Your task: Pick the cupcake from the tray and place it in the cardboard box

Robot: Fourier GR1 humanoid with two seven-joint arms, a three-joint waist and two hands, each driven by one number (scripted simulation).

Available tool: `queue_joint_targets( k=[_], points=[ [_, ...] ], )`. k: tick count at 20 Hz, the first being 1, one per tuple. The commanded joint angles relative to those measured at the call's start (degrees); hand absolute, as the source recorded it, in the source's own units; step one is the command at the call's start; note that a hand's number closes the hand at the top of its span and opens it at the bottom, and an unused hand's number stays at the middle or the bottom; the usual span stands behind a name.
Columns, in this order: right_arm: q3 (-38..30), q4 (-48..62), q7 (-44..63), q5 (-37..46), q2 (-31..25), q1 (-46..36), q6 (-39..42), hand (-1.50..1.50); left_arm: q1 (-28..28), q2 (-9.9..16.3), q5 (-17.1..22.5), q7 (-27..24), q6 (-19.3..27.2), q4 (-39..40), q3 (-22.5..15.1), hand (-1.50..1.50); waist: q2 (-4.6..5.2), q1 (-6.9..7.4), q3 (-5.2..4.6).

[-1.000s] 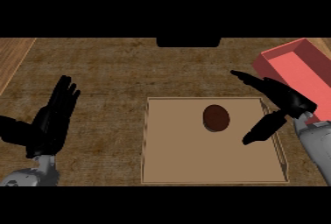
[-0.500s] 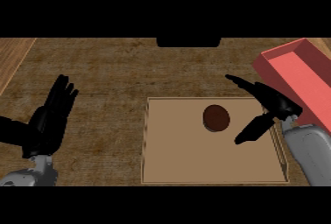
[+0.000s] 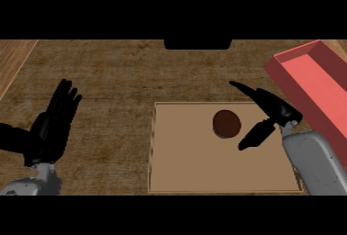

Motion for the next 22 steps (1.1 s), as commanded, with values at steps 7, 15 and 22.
queue_joint_targets(
  k=[7,15,22],
  points=[
    [-1.8,1.9,-1.7,5.3,4.6,0.6,1.5,-1.50,-0.6,-1.7,-2.4,1.8,-0.7,-1.3,1.6,0.00,-0.02,-0.05,0.00],
    [-2.9,10.7,-8.1,9.3,6.2,-1.2,-0.9,-1.50,0.9,-2.1,-2.6,-1.2,-2.9,-0.3,3.1,0.00,0.03,0.17,0.01],
    [-3.9,5.5,-5.3,10.4,6.4,0.9,3.4,-1.50,-4.0,-2.9,-3.5,1.4,-2.8,3.5,3.9,0.00,-0.01,-0.11,0.00]
  ],
)
